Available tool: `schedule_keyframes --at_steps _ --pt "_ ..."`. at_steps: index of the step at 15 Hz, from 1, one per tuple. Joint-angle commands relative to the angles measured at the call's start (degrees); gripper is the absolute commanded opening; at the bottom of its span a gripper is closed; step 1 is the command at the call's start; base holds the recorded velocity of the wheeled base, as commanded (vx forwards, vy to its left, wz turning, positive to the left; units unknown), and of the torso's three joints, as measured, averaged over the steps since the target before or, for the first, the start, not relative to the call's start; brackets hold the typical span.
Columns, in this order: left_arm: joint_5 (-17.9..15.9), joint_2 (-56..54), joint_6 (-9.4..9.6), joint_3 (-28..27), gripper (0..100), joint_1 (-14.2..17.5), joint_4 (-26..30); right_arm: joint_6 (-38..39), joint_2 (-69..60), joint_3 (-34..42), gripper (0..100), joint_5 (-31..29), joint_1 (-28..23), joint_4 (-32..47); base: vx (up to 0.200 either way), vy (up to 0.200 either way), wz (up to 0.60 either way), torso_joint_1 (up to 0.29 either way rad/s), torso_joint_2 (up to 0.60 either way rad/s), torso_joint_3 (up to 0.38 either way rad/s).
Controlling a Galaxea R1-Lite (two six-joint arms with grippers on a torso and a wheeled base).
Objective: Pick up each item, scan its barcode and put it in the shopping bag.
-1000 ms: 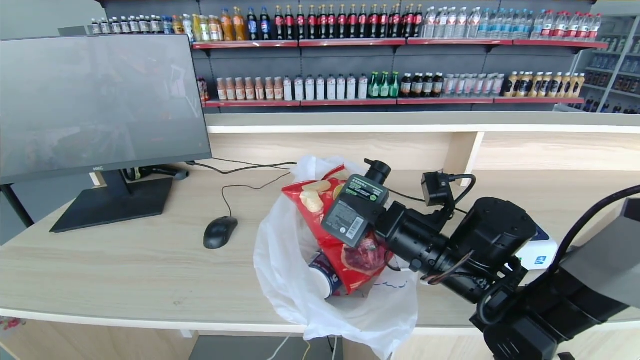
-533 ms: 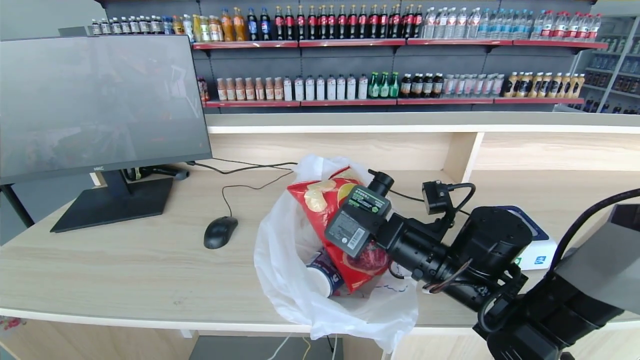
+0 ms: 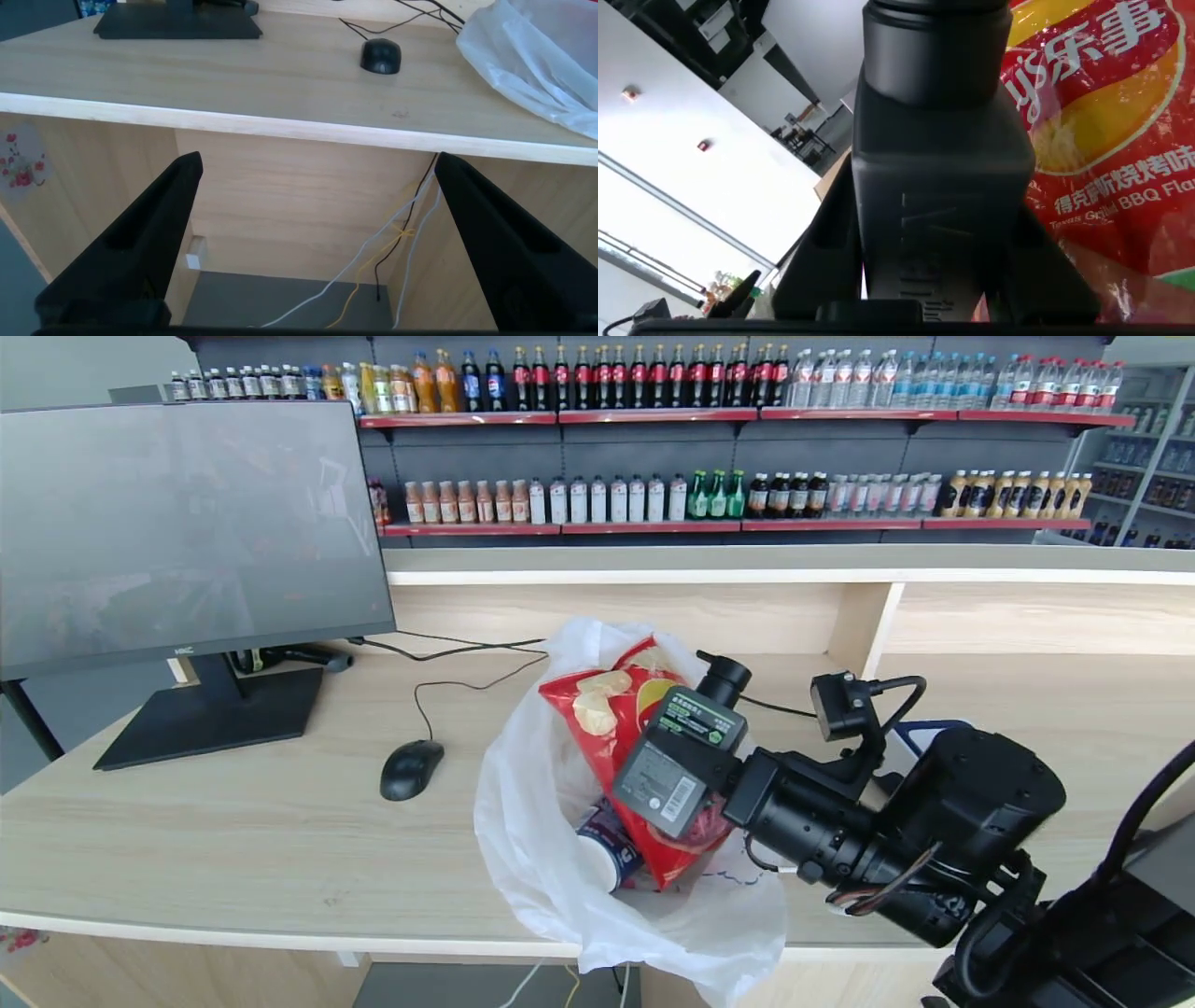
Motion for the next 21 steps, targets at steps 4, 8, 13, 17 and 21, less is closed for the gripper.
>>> schedule_keyframes --at_steps 4,8,13,17,21 --pt "0.00 -0.02 -0.10 0.01 100 0.09 -0.01 -1.40 3.44 0.26 0 0.05 1.32 -0.14 0.000 0.000 0.00 0.000 0.00 0.000" --pt "0.00 -0.02 -0.01 0.01 100 0.09 -0.01 -2.98 6.16 0.97 0 -0.21 0.27 -0.14 0.000 0.000 0.00 0.000 0.00 0.000" --pt "0.00 -0.02 -0.10 0.01 100 0.00 -0.01 -3.16 5.90 0.88 0 -0.21 0.18 -0.14 0.000 0.000 0.00 0.000 0.00 0.000" --pt "0.00 -0.02 -0.10 0.01 100 0.09 -0.01 -4.39 5.81 1.05 100 -0.21 0.00 -0.14 0.000 0.000 0.00 0.000 0.00 0.000" --pt "0.00 -0.02 -0.01 0.01 100 0.00 -0.01 -4.65 3.96 1.67 100 -0.30 0.09 -0.14 0.000 0.000 0.00 0.000 0.00 0.000"
